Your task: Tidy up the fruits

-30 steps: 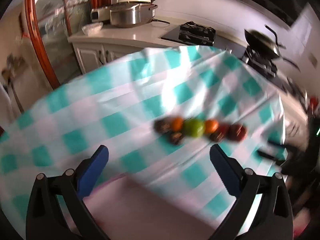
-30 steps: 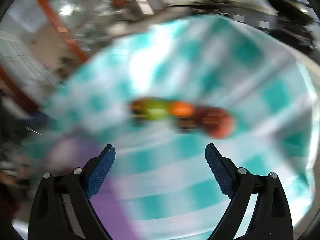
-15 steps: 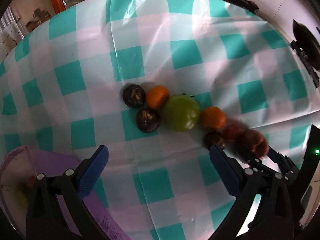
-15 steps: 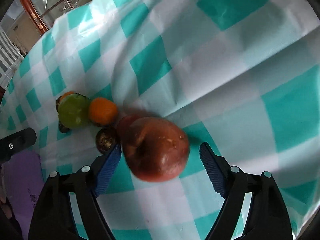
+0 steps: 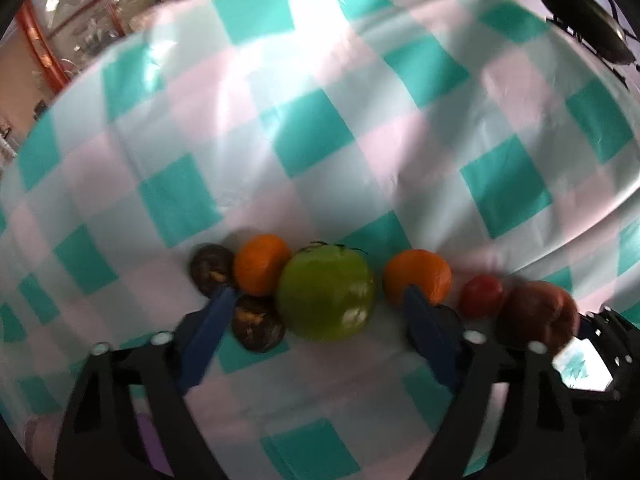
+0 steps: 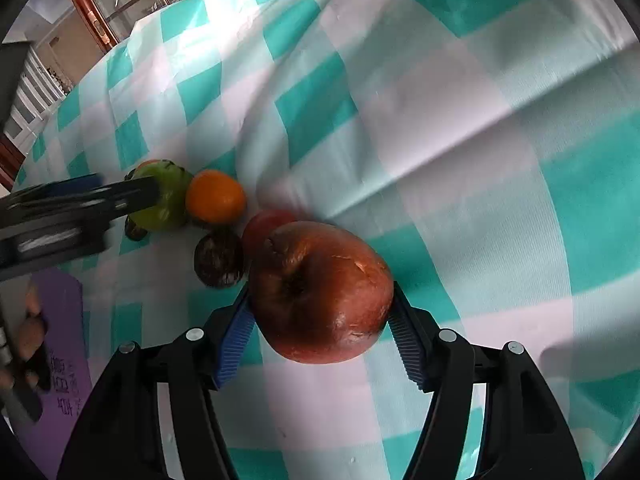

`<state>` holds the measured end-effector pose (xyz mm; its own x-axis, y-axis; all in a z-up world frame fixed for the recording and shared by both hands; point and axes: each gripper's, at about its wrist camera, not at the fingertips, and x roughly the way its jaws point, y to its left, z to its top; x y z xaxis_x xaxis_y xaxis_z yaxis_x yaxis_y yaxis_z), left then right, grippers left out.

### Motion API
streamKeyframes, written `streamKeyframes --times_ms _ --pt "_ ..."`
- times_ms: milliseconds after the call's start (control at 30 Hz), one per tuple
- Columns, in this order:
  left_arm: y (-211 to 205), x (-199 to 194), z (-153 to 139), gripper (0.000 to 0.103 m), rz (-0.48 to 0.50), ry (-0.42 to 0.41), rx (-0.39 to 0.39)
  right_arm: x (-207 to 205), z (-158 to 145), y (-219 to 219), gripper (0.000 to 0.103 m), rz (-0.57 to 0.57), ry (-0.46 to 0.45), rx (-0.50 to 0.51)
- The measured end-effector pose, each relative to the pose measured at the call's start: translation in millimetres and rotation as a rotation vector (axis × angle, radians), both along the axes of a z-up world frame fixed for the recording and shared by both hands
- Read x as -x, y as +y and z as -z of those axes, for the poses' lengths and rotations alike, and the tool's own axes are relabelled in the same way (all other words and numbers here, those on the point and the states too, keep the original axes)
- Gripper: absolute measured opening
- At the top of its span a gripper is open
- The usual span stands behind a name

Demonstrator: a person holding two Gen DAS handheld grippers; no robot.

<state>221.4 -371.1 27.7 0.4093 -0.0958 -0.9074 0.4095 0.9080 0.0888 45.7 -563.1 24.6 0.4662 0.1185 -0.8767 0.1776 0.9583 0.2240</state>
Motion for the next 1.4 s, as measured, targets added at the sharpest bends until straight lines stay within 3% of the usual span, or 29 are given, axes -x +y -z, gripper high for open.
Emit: streamKeyframes --times_ms 67,133,300,367,467,533,567,867,1000,1067,1200,1267,1400 --pt "-2.6 -2.8 7.8 0.066 -0.006 0.022 -0.006 5.0 0.4 -2.1 0.063 0.008 0.003 -0.013" --pt "-3.5 -2.4 13.3 0.063 -0.022 0.033 0.000 8.5 0.9 -3.1 0.063 0.011 0.004 -0.018" --pt "-11.9 3.4 13.6 0.063 -0.022 0.001 -0.026 15.3 0.4 -5.8 0.063 -0.001 -0.001 -0.018" --pt "-15.9 -0.5 14.3 0.075 -0.033 -0.001 -0.051 17.4 0.4 -4.2 0.064 -0.009 -0.005 -0.009" --pt "-19.3 -1.6 14.1 0.083 -0.042 -0.031 -0.070 13.2 0.6 1.2 0.064 -0.021 -0.007 0.011" --pt "-19.9 -0.1 12.3 0.077 -0.055 -0.013 -0.060 7.0 2.4 3.9 0.065 -0.024 -0.001 0.021" --pt "-20.2 2.2 11.2 0.063 -0.058 -0.021 -0.069 3.9 4.4 4.9 0.066 -0.024 0.009 0.028" --pt "-6.7 73.2 -3.2 0.063 -0.129 0.057 0.071 8.1 6.0 5.0 0.063 -0.046 -0.009 0.016" --pt "-8.4 94.2 -4.0 0.064 -0.141 0.036 0.057 25.7 6.5 2.3 0.063 -0.039 -0.009 -0.005" --pt "-16.6 88.3 1.6 0.077 -0.165 0.054 0.018 26.9 6.5 3.4 0.064 -0.045 -0.009 -0.003" --pt "-25.3 91.3 25.9 0.079 -0.226 0.146 -0.033 23.1 6.8 5.6 0.064 -0.051 -0.002 0.008" --pt "-24.8 97.0 26.3 0.077 -0.259 0.165 -0.005 22.3 7.0 7.7 0.065 -0.056 -0.001 0.017" --pt "-20.8 96.6 14.1 0.075 -0.247 0.132 0.006 24.0 8.0 7.9 0.065 -0.059 0.007 0.025"
